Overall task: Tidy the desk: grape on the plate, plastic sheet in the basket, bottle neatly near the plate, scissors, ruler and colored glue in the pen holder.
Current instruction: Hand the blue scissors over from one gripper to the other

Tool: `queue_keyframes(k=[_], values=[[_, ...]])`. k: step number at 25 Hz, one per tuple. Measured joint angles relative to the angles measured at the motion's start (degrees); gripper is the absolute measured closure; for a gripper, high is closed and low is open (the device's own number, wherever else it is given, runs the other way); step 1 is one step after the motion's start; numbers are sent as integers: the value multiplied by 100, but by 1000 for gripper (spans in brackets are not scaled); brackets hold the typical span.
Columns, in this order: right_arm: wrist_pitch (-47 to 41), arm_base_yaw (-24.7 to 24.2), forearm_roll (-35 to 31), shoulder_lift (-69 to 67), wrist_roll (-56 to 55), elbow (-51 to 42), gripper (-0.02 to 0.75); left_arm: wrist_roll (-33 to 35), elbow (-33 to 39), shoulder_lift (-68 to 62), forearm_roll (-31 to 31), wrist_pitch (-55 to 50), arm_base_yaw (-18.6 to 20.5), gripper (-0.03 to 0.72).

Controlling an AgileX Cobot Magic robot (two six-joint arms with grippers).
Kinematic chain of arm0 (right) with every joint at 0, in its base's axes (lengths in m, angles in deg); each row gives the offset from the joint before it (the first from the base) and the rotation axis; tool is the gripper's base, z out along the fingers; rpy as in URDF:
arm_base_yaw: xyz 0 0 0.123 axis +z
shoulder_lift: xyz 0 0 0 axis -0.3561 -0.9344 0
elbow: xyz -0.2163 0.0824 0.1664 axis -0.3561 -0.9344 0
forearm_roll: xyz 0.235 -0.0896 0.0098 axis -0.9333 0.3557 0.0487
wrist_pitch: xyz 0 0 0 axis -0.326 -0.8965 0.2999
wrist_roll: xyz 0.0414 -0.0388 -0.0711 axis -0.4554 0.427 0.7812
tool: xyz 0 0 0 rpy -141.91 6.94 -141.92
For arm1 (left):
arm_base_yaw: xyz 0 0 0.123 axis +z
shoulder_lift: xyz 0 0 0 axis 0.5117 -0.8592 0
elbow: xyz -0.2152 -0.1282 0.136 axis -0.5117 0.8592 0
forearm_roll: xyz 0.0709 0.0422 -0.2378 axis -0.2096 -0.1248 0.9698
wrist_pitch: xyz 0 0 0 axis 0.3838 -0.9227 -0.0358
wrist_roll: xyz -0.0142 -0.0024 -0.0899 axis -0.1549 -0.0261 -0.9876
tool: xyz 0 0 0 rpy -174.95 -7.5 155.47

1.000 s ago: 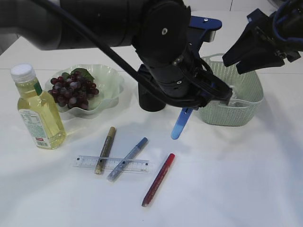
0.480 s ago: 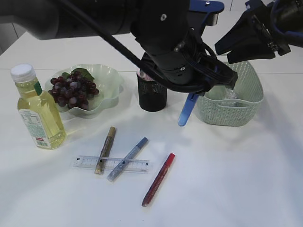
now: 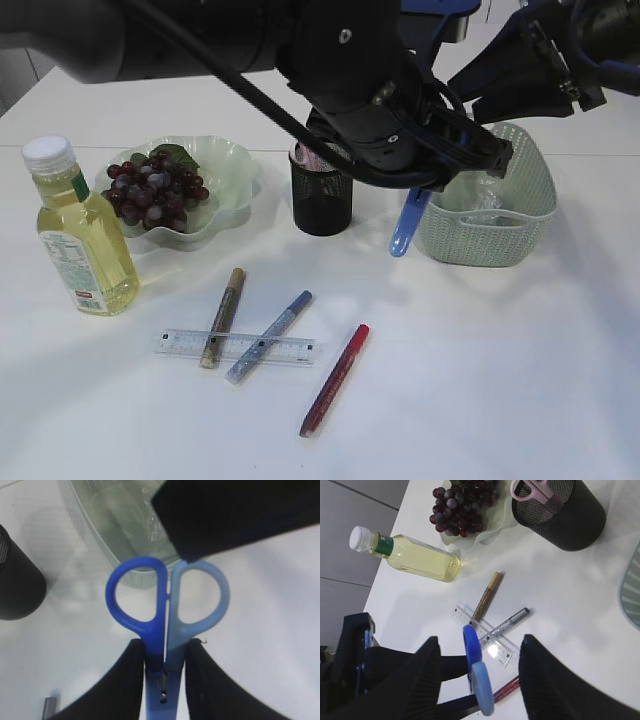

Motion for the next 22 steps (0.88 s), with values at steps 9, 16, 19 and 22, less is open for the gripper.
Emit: queue_keyframes(k=[9,16,19,22], values=[[0,0,-34,-9,62,0,337,-5,-207,0,0,29,0,505],[10,0,-80,-9,72,0,337,-5,-207,0,0,250,0,505],[7,0,-80,-9,87,0,337,-5,-207,0,0,334,0,505],[7,0,-100,-9,87,0,337,-5,-207,0,0,447,0,505]])
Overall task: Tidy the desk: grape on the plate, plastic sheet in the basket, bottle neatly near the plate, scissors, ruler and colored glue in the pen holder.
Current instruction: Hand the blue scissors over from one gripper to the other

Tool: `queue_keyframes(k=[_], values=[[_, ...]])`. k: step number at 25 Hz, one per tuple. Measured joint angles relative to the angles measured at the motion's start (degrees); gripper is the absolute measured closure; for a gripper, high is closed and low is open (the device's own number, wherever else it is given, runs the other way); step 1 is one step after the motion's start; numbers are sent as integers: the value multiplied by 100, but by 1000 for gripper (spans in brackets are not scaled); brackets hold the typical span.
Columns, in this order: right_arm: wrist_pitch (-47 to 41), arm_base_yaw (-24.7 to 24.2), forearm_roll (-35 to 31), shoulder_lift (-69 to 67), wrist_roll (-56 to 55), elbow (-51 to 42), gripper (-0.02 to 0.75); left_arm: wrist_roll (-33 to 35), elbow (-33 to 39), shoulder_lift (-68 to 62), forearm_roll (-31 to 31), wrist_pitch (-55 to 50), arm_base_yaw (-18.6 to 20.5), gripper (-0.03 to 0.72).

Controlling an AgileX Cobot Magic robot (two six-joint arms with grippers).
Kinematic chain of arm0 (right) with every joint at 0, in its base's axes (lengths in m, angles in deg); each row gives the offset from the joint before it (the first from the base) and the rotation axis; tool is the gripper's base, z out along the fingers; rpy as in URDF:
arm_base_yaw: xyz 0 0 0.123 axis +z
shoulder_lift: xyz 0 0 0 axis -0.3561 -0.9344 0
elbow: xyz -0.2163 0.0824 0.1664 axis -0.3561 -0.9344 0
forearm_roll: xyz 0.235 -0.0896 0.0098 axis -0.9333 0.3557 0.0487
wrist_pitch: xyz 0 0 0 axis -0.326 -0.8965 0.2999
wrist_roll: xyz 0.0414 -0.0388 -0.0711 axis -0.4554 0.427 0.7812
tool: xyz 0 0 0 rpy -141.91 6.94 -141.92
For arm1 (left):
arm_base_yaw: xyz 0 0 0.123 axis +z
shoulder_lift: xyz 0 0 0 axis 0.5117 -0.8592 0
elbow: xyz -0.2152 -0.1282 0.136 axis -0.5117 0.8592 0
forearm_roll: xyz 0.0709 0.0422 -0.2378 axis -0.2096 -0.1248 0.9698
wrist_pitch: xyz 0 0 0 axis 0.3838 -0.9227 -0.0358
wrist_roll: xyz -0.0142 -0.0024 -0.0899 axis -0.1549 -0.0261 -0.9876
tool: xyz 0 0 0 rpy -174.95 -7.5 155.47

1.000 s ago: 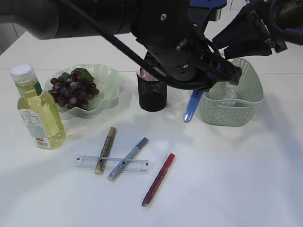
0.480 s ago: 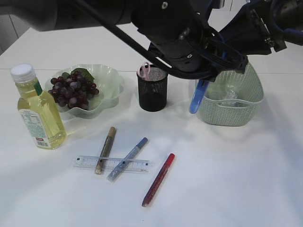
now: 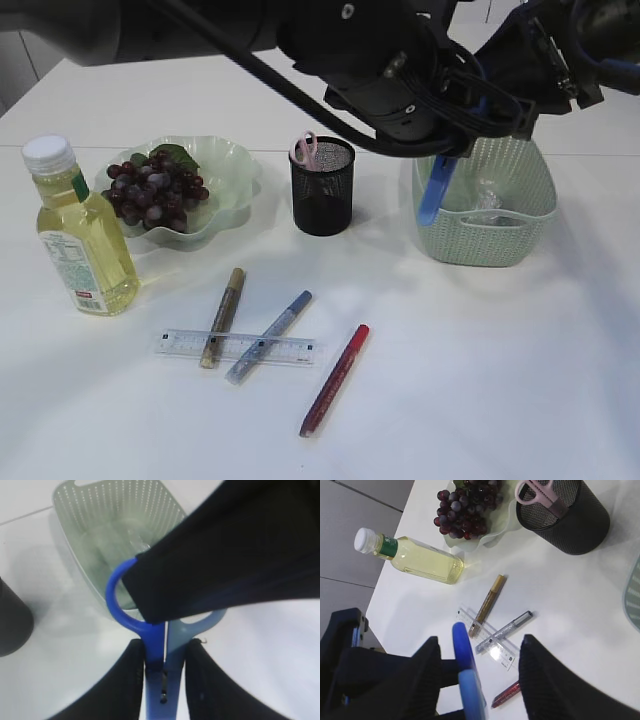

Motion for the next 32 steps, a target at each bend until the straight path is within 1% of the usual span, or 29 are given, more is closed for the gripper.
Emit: queue_keyframes(k=[13,21,32], values=[[0,0,-131,0,8,0,344,0,0,0,0,172,0,505],[0,0,-151,0,22,0,463,0,0,0,0,194,0,505],[0,0,-151,0,34,0,477,0,0,0,0,330,0,505]])
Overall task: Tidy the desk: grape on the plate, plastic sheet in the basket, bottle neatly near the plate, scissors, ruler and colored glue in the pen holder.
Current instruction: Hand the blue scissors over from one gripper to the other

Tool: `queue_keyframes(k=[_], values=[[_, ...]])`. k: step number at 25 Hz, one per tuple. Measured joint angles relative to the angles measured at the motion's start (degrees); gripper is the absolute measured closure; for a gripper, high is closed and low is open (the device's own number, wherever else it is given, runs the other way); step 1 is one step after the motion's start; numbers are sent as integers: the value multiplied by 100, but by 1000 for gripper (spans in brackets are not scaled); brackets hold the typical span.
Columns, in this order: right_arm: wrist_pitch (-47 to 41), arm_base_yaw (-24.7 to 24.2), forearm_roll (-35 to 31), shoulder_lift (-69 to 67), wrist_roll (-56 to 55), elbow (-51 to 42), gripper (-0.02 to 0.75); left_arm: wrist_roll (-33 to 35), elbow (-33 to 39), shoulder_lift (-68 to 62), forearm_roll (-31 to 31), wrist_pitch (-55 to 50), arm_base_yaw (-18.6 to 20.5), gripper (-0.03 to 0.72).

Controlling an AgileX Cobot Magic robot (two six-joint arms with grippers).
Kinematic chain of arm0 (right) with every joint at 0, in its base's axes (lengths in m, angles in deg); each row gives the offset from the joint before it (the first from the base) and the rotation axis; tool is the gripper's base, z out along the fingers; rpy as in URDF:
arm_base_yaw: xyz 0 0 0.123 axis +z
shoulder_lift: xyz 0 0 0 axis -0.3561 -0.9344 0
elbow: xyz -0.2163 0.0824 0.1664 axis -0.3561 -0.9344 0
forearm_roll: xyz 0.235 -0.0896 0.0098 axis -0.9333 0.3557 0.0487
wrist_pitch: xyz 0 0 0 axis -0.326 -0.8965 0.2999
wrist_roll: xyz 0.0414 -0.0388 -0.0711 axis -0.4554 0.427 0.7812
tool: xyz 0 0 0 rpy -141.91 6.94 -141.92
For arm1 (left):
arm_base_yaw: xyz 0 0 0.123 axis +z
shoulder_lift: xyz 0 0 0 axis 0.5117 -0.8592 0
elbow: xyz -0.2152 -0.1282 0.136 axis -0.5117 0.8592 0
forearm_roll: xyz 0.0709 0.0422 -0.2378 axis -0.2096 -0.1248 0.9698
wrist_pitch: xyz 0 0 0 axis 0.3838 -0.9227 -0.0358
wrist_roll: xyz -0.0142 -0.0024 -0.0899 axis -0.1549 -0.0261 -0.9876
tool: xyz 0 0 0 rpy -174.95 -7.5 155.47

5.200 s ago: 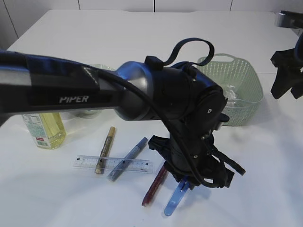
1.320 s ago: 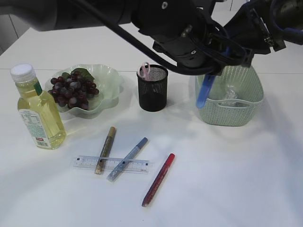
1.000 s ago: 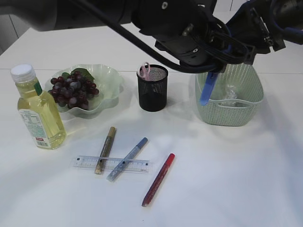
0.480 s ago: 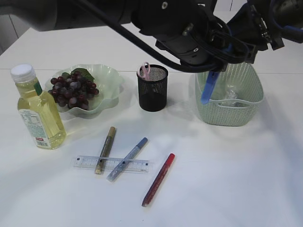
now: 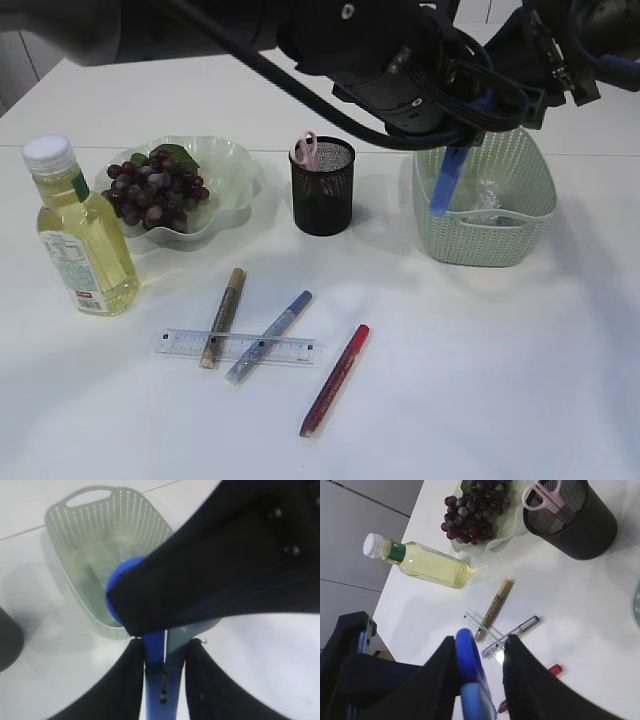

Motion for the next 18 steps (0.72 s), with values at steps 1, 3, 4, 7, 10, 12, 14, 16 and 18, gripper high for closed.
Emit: queue_keyframes(k=[1,3,4,7,10,12,14,16,18], values=[[0,0,0,0,0,0,477,0,0,0,0,0,0,505],[0,0,0,0,2,0,479,-9,0,0,0,0,0,505],[0,0,0,0,2,0,486,-9,0,0,0,0,0,505],[0,0,-5,0,12,0,531,-9,0,0,0,10,0,505],[0,0,-28,0,12,0,567,-9,0,0,0,22,0,505],[0,0,-39,0,12,0,577,-9,0,0,0,22,0,505],[0,0,-39,0,12,0,582,-9,0,0,0,45,0,505],[0,0,-39,0,12,0,583,-9,0,0,0,90,0,505],[0,0,-39,0,12,0,584,-9,0,0,0,133,0,505]])
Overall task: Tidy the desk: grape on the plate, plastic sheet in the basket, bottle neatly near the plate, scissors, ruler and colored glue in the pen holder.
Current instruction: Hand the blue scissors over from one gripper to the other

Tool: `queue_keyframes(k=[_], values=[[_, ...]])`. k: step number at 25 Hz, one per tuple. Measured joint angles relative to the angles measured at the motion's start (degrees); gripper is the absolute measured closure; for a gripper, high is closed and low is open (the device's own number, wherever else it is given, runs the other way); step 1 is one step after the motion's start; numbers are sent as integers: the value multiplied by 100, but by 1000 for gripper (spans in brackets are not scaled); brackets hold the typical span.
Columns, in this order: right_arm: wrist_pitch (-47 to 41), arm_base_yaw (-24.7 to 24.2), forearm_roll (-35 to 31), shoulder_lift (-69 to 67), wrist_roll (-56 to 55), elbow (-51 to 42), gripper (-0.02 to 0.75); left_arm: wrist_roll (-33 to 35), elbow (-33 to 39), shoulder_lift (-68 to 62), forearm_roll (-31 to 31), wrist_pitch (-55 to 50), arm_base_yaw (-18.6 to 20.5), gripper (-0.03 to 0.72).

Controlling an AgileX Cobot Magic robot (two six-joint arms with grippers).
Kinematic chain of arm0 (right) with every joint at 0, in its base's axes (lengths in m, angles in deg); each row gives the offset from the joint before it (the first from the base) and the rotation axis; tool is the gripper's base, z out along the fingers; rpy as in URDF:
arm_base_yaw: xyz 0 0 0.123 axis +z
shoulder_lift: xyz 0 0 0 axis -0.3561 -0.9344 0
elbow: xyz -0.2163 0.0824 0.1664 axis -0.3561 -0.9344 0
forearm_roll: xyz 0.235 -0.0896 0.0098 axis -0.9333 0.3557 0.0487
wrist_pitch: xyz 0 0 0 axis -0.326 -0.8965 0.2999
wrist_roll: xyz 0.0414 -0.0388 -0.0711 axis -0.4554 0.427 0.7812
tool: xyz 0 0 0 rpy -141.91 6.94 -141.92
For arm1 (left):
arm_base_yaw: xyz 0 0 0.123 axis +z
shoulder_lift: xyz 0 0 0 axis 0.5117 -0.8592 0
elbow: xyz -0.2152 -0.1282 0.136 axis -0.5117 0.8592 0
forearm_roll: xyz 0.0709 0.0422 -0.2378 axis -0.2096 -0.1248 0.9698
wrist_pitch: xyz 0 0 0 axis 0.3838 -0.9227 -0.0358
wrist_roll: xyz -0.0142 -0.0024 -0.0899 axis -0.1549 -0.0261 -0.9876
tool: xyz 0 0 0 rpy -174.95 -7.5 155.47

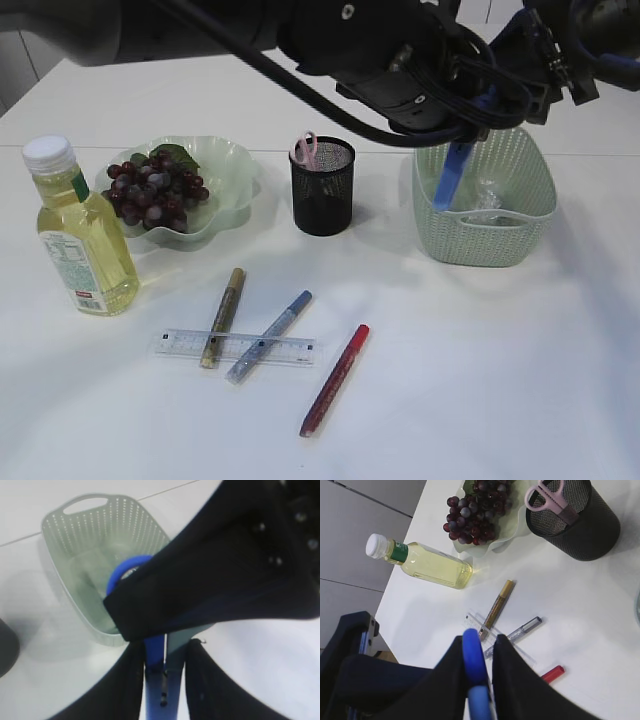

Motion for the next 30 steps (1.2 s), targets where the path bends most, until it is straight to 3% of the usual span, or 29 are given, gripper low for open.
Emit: queue_keyframes(k=[20,25,30], values=[[0,0,0,0,37,0,585,0,0,0,0,19,0,505],[5,0,0,0,106,0,659,0,-6,0,0,33,0,506],[14,0,0,0,108,0,663,0,-6,0,0,33,0,507]])
